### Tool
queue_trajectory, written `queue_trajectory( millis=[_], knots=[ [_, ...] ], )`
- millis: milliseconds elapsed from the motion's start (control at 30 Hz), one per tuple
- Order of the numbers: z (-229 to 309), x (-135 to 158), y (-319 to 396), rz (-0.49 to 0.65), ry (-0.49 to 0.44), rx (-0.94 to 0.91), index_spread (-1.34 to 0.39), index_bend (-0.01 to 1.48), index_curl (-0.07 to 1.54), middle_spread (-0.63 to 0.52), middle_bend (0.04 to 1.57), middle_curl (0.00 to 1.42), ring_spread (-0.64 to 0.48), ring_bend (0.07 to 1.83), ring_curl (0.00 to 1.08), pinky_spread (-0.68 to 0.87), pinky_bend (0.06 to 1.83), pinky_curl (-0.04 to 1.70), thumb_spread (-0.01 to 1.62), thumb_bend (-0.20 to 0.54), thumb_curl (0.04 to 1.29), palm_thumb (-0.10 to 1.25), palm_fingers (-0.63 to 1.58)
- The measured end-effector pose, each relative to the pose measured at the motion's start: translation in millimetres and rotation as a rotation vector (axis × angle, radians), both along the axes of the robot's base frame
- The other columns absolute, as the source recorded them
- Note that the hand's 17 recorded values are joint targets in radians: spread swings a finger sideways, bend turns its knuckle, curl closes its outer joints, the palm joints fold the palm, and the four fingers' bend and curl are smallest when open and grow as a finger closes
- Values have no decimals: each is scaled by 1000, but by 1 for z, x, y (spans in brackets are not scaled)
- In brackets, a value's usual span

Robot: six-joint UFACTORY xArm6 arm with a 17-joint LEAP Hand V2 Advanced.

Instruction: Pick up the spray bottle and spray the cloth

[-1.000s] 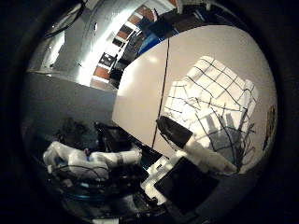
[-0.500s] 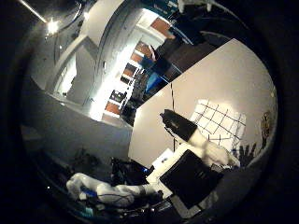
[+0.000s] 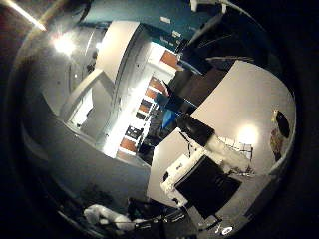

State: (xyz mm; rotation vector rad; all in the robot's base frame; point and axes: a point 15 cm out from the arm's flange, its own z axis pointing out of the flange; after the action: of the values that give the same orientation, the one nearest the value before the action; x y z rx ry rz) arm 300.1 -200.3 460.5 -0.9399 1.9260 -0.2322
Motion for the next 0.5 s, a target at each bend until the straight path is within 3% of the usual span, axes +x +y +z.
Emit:
queue_trajectory(
  millis=[500],
  knots=[
    [-74, -37, -40, -229, -151, 312, -97, 147, 254, 152, 273, 384, 202, 447, 292, 364, 331, 318, 1022, -24, 394, 731, 200]
  ],
)
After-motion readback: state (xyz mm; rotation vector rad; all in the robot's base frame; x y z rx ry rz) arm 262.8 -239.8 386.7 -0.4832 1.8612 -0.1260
